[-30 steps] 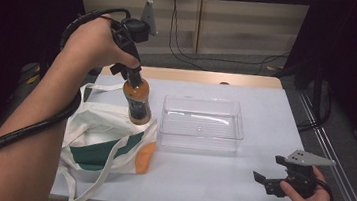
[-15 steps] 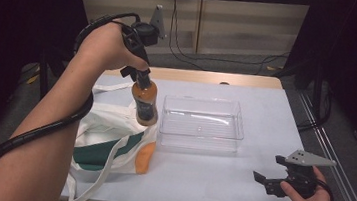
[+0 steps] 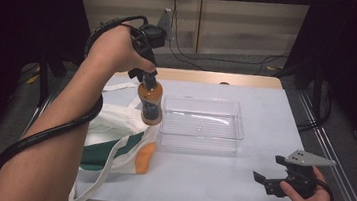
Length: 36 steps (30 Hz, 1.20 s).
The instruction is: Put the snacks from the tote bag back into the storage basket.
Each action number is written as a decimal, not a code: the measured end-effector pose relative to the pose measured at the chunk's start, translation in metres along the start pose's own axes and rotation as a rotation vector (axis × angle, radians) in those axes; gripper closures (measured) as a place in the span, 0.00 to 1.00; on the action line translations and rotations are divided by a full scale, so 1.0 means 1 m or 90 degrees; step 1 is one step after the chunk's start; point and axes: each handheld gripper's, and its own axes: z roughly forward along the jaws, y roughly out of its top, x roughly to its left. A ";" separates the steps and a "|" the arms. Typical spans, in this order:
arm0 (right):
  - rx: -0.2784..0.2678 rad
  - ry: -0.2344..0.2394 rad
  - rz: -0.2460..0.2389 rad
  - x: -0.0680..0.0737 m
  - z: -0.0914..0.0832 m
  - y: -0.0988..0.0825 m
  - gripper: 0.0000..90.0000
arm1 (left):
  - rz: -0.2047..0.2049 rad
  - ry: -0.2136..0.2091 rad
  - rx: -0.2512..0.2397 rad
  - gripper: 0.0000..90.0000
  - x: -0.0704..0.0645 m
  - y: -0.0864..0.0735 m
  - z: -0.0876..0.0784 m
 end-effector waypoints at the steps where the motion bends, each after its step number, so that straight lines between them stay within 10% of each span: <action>1: 0.000 0.000 0.000 0.000 0.000 0.000 0.05 | -0.006 0.000 -0.004 0.66 0.000 0.000 0.001; 36: -0.003 0.003 0.001 0.000 0.000 0.000 0.05 | 0.012 -0.004 -0.015 0.66 -0.007 0.023 0.025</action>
